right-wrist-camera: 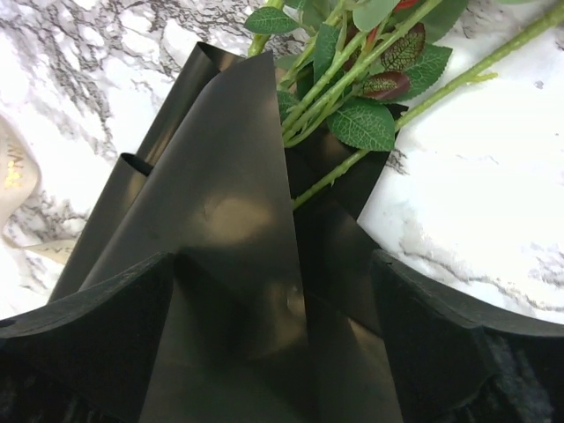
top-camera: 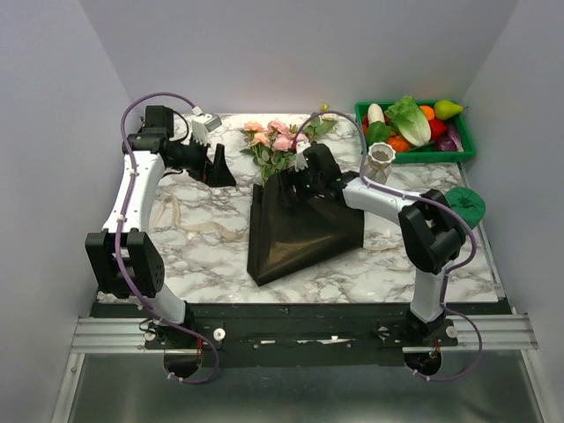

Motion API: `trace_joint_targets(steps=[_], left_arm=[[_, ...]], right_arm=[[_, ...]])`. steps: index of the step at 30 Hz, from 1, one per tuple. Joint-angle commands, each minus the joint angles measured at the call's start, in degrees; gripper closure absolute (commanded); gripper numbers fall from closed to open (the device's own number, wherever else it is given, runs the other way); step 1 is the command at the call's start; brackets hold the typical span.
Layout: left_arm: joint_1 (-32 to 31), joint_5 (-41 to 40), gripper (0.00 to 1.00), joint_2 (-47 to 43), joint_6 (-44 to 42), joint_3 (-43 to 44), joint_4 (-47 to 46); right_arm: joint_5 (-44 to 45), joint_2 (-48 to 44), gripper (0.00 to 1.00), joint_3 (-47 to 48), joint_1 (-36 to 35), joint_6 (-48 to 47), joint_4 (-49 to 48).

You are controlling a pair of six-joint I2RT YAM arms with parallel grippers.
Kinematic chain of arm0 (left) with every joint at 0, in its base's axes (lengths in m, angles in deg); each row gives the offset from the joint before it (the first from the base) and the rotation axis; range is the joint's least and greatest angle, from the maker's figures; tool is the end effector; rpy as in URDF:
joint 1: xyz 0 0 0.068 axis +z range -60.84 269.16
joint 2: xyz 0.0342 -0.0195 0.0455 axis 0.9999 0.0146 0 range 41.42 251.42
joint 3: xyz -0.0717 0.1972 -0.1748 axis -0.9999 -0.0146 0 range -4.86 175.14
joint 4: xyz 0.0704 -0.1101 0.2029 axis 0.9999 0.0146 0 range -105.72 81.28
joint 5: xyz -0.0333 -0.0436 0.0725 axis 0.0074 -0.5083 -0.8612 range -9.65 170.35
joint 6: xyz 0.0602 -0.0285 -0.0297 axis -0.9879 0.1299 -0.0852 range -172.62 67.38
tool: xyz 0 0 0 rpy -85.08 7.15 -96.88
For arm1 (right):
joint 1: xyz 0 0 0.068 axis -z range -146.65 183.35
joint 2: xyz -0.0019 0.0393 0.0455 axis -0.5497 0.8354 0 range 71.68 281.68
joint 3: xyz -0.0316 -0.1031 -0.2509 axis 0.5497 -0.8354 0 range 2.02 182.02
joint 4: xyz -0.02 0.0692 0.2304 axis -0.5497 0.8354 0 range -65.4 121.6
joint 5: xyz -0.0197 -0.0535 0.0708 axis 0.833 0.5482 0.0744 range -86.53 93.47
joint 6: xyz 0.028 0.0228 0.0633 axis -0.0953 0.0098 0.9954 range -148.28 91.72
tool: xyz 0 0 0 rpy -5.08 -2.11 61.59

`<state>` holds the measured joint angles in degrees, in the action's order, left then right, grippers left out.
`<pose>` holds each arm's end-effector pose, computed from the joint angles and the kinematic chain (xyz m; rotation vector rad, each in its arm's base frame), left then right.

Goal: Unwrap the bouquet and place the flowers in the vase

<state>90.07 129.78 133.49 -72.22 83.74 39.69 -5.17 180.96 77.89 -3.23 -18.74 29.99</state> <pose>0.3156 -0.0412 0.3268 0.6670 2.2313 -0.9316 0.3408 0.2643 0.2062 -0.6206 2.2239 0.5935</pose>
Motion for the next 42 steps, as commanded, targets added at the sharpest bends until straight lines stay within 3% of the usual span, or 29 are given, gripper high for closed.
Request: trace_joint_targets(steps=[1, 9, 20, 25, 38, 42], left_arm=[[2.9, 3.0, 0.01, -1.3, -1.1, 1.0, 3.3], [3.7, -2.4, 0.01, -2.6, -0.8, -1.2, 0.6], [3.7, -5.0, 0.01, -4.3, -1.1, -1.5, 0.0], [3.7, -6.1, 0.01, -4.6, -1.3, -2.1, -0.5], [3.7, -6.0, 0.01, -4.2, -0.8, -2.5, -1.2], [3.7, -6.5, 0.01, -3.8, -0.3, -2.2, -1.3]], right_arm=[[-2.9, 2.7, 0.07, 2.6, 0.3, -0.4, -1.6], [-7.4, -4.4, 0.32, -4.1, 0.4, 1.7, -4.9], [-13.8, -12.0, 0.47, -11.8, 0.3, 2.8, -8.6], [-15.9, -17.1, 0.69, -16.2, 0.4, 3.7, -9.8], [-25.2, -40.5, 0.71, -26.7, 0.2, 6.1, -9.2], [-27.4, -48.7, 0.63, -31.5, -0.6, 6.2, -6.8]])
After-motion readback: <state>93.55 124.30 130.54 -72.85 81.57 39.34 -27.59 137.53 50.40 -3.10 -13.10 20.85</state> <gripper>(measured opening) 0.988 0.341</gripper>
